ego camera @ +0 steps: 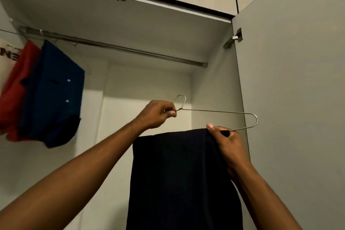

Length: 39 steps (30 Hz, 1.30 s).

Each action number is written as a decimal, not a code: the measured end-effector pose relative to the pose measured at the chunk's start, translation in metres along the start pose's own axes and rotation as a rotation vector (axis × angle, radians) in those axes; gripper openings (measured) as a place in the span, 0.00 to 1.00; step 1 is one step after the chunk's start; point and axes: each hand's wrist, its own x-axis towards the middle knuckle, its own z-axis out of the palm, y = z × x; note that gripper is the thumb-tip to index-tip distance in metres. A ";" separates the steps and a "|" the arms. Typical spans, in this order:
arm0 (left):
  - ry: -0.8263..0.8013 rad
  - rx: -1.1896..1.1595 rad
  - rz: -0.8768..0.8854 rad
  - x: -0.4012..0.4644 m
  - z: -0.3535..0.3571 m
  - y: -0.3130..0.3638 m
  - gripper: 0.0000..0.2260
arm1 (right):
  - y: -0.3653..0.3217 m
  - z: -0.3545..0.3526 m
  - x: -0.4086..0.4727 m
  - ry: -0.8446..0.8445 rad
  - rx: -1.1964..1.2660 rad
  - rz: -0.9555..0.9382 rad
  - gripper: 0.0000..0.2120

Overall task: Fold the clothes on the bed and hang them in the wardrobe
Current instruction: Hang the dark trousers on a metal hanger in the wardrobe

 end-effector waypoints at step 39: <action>0.429 0.058 -0.284 0.431 0.082 -0.251 0.21 | -0.031 0.142 0.470 0.306 -0.533 -0.554 0.20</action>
